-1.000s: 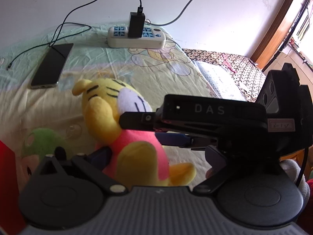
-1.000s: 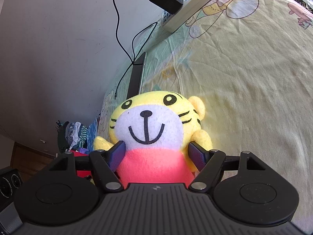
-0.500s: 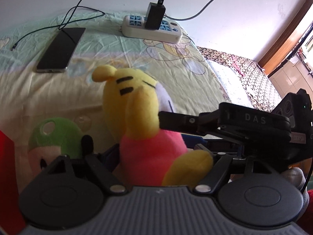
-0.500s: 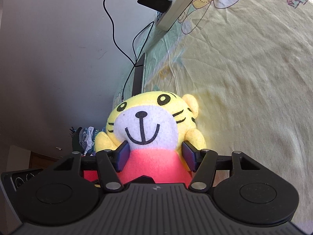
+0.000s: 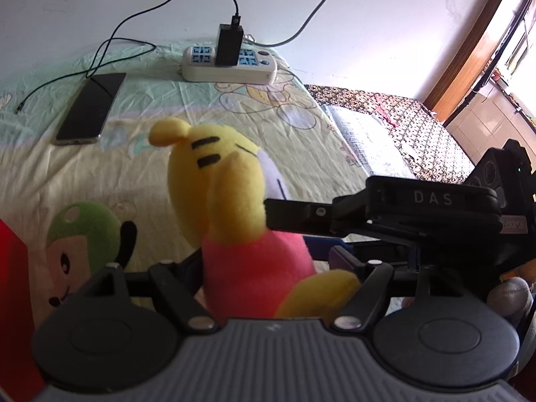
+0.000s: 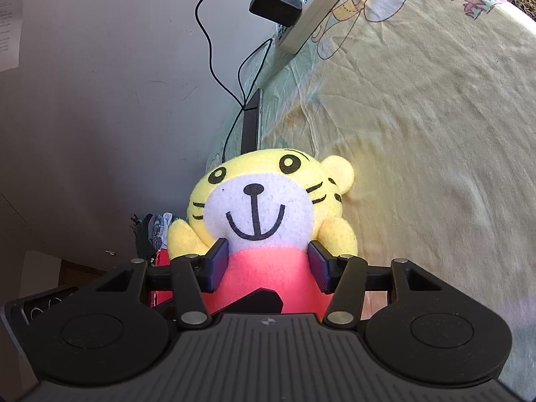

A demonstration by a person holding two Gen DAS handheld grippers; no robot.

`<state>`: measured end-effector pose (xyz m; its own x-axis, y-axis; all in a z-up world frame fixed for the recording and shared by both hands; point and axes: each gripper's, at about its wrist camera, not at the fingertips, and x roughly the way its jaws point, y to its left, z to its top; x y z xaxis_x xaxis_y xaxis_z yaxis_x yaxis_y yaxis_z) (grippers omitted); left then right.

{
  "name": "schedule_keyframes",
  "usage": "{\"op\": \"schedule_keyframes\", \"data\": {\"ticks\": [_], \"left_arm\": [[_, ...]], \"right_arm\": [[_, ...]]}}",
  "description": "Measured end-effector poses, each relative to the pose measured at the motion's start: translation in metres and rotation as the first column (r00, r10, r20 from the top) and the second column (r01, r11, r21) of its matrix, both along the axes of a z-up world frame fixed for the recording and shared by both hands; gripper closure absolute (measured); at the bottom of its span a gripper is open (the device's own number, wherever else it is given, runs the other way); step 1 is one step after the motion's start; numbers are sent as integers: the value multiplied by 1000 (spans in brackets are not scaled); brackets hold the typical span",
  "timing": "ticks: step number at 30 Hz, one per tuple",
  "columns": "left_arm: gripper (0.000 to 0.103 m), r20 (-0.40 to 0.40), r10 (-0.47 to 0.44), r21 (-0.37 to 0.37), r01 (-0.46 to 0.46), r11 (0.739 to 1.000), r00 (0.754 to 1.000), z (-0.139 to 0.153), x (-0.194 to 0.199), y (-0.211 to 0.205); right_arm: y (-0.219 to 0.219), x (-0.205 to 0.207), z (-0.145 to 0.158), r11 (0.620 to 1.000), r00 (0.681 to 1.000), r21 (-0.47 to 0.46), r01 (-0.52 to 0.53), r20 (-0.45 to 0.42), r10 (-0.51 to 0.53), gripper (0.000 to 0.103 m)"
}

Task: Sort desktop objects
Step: 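Lift the yellow tiger plush and carry it over the red box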

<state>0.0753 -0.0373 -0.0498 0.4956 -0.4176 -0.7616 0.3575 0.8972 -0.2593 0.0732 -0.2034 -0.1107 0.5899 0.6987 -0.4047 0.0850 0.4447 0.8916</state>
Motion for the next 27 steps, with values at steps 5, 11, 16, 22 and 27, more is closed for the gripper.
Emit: {"op": "schedule_keyframes", "data": {"ticks": [5, 11, 16, 22, 27], "left_arm": [[27, 85, -12, 4, 11, 1000, 996, 25, -28, 1], [27, 167, 27, -11, -25, 1000, 986, 50, -56, 23], [27, 248, 78, -16, -76, 997, 966, 70, -75, 57], [27, 326, 130, -10, -134, 991, 936, 88, -92, 114], [27, 348, 170, -10, -178, 984, 922, 95, -97, 170]], "right_arm": [[2, -22, 23, 1000, 998, 3, 10, 70, -10, 48], [23, -38, 47, 1000, 987, 5, -17, 159, 16, 47], [54, -37, 69, 998, 970, 5, -63, 236, 60, 47], [108, -29, 93, 993, 941, -12, -118, 317, 116, 47], [163, -18, 105, 987, 923, -28, -157, 353, 156, 47]]}}
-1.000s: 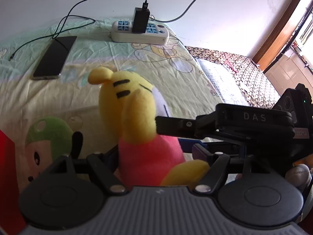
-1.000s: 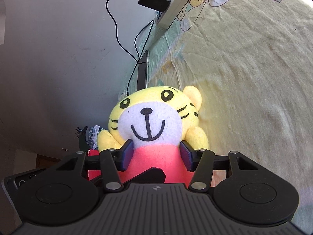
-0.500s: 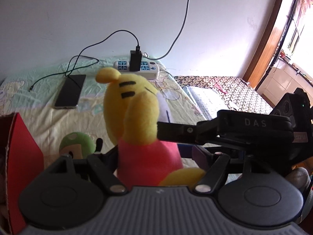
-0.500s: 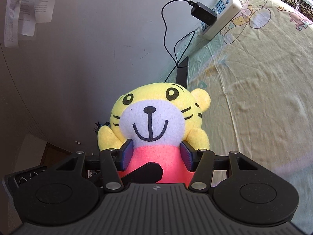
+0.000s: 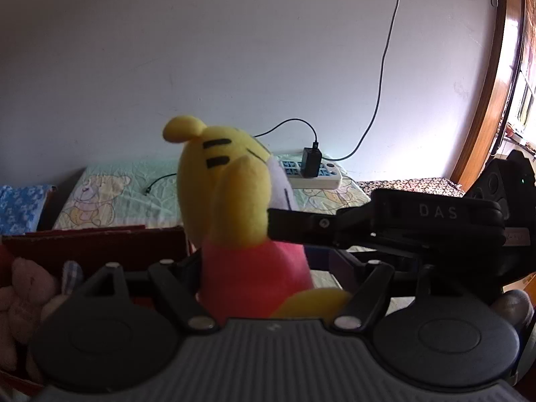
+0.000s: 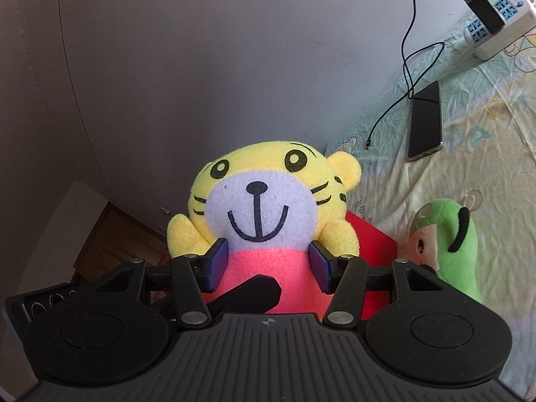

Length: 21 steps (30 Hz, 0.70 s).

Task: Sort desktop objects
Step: 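Lift the yellow tiger plush and carry it over the red box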

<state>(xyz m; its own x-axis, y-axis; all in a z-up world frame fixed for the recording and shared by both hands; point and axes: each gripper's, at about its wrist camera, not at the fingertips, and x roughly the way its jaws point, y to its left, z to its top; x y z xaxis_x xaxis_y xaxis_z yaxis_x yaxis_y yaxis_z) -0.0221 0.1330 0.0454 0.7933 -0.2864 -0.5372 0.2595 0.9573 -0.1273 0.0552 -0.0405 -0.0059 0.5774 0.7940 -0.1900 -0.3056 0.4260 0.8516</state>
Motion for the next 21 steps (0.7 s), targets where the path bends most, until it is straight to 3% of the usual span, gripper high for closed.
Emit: {"op": "schedule_keyframes", "data": {"ticks": [11, 21], "left_arm": [[27, -34, 15, 31, -14, 999, 999, -21, 15, 85], [27, -116, -92, 73, 100, 992, 989, -54, 25, 95]], "right_arm": [[97, 17, -5, 998, 1000, -60, -3, 28, 5, 47], [124, 14, -25, 987, 995, -125, 96, -26, -100, 47]]}}
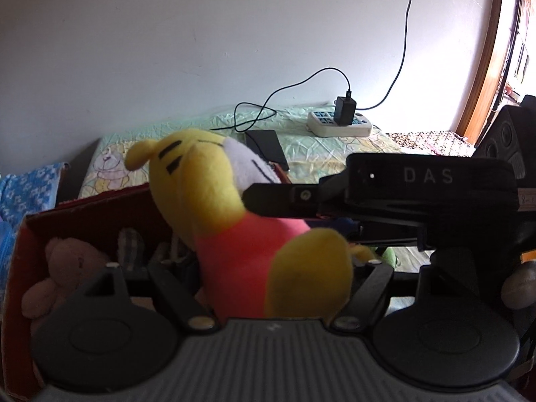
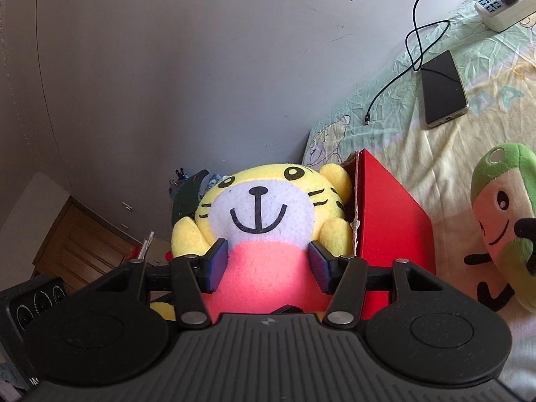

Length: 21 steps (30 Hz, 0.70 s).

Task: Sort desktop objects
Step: 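Lift the yellow tiger plush and carry it over the red box, then lower the yellow tiger plush into the box and open both grippers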

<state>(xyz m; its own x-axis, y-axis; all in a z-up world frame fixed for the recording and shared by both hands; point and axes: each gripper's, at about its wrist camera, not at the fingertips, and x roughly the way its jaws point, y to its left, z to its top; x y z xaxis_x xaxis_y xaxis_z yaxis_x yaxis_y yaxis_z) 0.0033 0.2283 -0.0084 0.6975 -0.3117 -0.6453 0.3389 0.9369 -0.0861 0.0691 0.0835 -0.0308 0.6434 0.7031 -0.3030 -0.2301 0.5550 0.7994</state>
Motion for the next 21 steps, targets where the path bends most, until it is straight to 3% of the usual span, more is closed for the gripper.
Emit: {"op": "schedule_keyframes", "data": {"ticks": [16, 21], "left_arm": [[27, 8, -70, 4, 70, 998, 998, 2, 8, 15], [26, -25, -101, -22, 101, 995, 995, 0, 3, 24]], "right_arm": [[8, 0, -1, 995, 995, 46, 85, -50, -83, 44], [11, -9, 7, 996, 995, -34, 78, -54, -80, 43]]}}
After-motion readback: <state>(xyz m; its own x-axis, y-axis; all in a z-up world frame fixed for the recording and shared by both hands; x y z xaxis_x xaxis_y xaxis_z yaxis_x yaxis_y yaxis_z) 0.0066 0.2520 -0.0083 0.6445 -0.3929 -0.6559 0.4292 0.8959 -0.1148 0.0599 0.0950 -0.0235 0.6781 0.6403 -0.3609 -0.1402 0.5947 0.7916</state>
